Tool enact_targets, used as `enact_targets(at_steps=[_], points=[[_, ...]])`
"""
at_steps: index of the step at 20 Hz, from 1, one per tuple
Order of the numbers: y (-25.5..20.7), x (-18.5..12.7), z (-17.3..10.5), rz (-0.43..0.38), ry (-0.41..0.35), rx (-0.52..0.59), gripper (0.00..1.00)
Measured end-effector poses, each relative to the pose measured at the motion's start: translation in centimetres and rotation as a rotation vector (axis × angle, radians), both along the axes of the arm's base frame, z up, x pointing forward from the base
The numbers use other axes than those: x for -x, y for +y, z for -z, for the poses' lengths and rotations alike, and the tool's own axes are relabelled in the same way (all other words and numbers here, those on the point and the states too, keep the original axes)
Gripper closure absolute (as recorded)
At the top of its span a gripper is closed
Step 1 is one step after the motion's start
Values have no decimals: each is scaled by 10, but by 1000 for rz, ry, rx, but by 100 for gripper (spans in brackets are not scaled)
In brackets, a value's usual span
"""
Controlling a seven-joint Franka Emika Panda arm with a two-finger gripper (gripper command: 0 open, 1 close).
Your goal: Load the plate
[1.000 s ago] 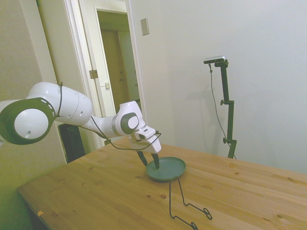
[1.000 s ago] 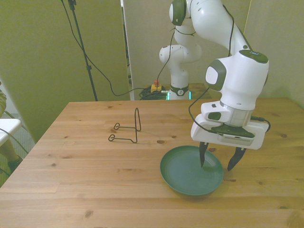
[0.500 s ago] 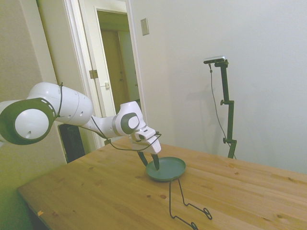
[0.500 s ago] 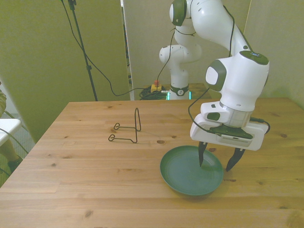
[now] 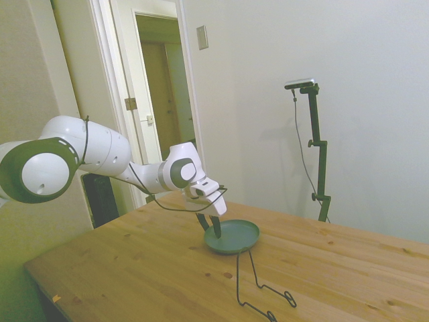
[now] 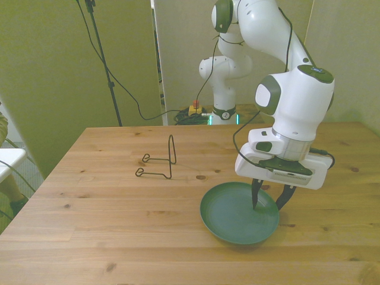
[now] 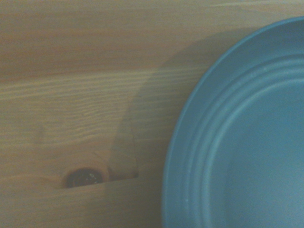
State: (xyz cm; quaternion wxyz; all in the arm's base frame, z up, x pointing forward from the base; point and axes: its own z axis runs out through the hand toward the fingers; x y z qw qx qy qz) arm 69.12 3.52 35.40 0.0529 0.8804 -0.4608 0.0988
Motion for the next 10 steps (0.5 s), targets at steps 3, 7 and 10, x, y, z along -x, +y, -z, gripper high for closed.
enact_targets(at_steps=[3, 7, 10], points=[[-1, 0, 1, 1, 1, 1, 100], [-5, -1, 0, 7, -1, 3, 100], [-6, -2, -2, 8, -6, 5, 100]])
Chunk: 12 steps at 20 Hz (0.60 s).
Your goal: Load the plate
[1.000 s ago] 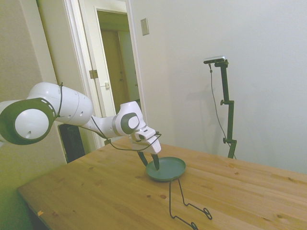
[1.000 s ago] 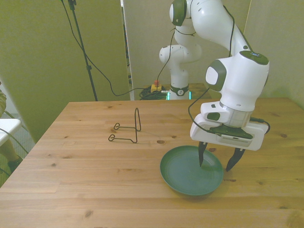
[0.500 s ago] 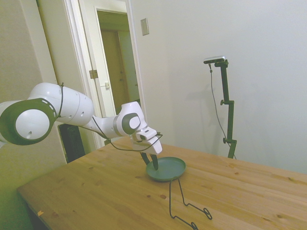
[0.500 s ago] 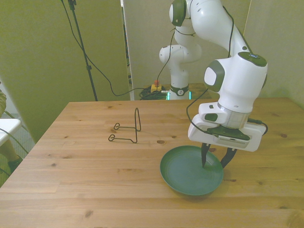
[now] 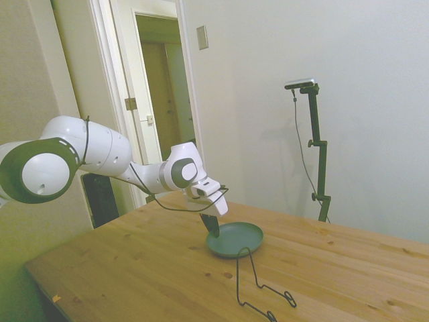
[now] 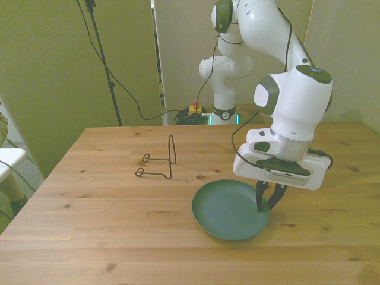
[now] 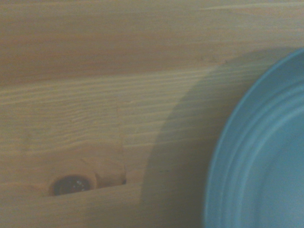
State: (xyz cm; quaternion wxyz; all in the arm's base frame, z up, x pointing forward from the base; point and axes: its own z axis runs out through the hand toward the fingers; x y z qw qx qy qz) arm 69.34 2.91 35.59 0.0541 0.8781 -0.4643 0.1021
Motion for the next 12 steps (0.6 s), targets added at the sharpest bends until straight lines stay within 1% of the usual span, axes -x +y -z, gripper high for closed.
enact_targets(at_steps=[9, 12], points=[[-3, -1, -5, -3, -5, 0, 100], [-4, 3, -12, -11, -7, -7, 100]])
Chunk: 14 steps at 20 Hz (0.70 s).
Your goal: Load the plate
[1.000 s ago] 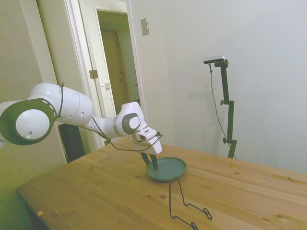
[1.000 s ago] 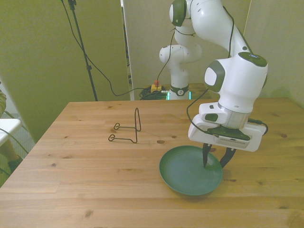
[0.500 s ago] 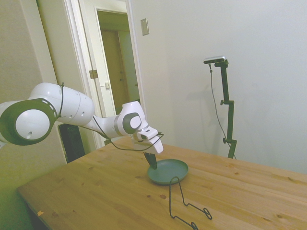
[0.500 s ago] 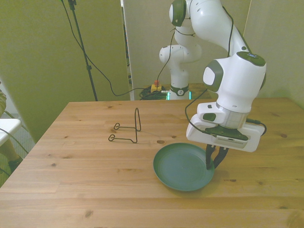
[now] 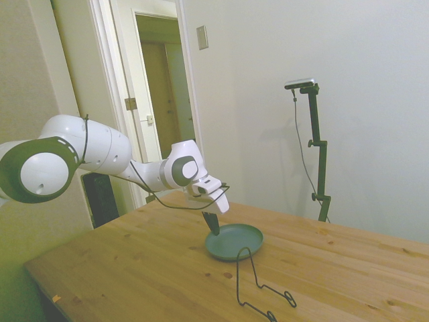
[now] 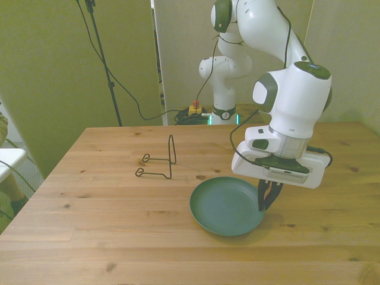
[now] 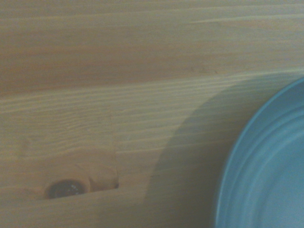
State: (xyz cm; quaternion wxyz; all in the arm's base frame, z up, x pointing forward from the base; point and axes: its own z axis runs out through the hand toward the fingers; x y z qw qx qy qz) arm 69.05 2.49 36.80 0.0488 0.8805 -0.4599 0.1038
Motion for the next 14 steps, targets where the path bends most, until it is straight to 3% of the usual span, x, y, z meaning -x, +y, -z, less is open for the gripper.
enact_targets(at_steps=[5, 14], points=[[5, 20, -40, -28, -21, -45, 100], [-1, 84, -140, -140, -100, -208, 100]])
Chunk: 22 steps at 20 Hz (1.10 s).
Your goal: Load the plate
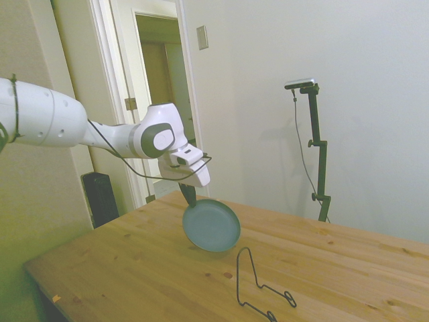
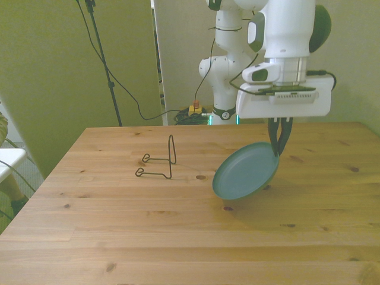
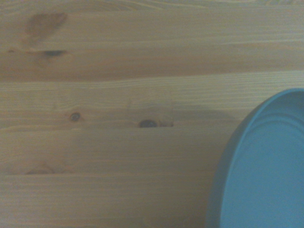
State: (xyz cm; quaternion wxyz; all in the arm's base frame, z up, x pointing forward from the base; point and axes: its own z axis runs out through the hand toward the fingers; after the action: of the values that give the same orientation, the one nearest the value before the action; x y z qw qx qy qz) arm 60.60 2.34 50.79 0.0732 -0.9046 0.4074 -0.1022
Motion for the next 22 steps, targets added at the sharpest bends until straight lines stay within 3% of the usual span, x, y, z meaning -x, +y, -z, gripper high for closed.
enact_targets(at_steps=[14, 22], points=[[-48, 62, -98, -253, -81, -261, 100], [-71, 88, -110, -332, -77, -351, 100]])
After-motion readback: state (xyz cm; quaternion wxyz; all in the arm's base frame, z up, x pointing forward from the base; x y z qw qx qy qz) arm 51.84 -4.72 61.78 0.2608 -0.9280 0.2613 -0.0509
